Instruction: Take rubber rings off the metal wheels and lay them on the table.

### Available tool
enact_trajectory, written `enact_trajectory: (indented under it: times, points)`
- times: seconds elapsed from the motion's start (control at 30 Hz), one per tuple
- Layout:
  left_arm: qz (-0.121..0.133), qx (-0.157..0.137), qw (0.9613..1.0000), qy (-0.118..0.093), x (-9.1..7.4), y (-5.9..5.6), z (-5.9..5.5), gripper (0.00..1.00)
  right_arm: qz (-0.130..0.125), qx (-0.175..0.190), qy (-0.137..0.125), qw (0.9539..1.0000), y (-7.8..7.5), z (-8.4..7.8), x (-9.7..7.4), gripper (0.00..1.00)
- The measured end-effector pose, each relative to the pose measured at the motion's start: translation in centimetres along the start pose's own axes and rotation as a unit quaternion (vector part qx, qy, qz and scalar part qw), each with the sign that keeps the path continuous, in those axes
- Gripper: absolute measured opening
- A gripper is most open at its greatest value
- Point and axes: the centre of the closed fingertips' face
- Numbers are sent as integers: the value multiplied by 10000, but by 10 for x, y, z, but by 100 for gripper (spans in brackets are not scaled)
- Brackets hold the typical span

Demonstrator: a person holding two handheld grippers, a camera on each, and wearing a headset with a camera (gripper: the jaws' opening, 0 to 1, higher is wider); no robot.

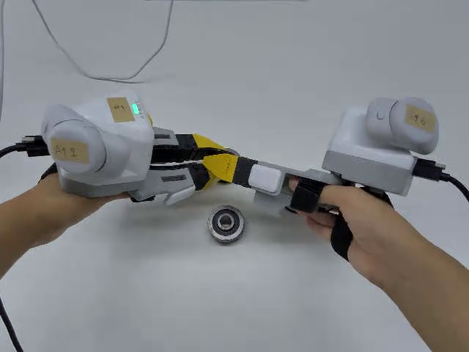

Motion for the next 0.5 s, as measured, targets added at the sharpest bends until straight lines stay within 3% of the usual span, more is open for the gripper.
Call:
enact_trajectory:
  times: [0.5]
  points:
    - [-24, 43, 10000, 86, 0, 0, 0, 13, -98, 81, -148, 9998, -3, 5, -2, 42]
Point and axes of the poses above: the centre of the closed fingertips' face, and the gripper's own axes: x roughly forward along the fingers, y roughly to its left, z roughly out of its top, and after that the axes turned 13 degrees about x, right-handed
